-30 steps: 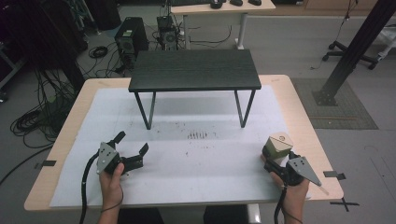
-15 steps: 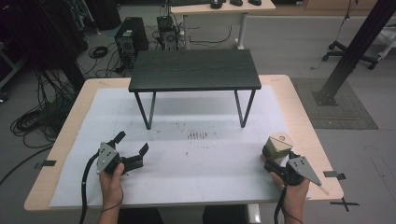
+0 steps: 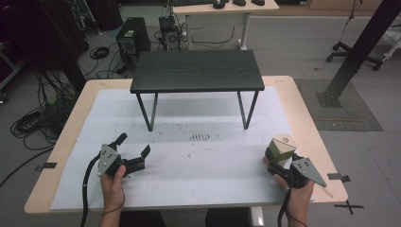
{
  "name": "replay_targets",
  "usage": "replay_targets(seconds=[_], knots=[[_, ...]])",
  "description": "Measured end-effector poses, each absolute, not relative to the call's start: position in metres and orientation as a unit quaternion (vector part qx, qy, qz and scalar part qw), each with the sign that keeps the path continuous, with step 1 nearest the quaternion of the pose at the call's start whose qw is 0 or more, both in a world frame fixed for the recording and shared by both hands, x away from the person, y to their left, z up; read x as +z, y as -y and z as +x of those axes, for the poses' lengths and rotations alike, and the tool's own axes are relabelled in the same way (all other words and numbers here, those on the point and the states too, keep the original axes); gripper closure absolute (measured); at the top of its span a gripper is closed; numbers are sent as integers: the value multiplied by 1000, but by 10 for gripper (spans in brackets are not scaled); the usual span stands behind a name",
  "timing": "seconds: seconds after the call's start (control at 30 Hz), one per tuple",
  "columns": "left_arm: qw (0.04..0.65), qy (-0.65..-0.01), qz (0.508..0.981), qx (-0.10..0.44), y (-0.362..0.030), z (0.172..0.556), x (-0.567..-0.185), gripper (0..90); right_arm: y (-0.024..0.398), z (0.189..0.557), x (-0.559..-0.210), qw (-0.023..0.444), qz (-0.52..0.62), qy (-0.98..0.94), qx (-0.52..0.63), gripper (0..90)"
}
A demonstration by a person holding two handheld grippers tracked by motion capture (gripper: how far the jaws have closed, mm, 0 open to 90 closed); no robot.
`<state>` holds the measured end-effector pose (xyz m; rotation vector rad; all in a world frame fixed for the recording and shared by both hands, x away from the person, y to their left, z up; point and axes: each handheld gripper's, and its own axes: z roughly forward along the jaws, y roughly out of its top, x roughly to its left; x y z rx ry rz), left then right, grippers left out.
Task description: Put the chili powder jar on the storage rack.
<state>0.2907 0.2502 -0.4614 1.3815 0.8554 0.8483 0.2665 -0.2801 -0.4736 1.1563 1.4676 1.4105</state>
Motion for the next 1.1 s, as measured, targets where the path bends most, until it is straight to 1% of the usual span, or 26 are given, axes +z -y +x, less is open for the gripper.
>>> replay_targets(seconds=[0.23,0.6,1.1], knots=[[609,-370,598,367,-250,291,-461,4,271,267,-466,375,444,-582,568,298],[609,-370,598,367,-250,291,-461,4,254,273,-442,358,420,-595,585,299],[609,-370,598,367,-250,291,-461,4,235,289,-420,334,394,-610,601,299]])
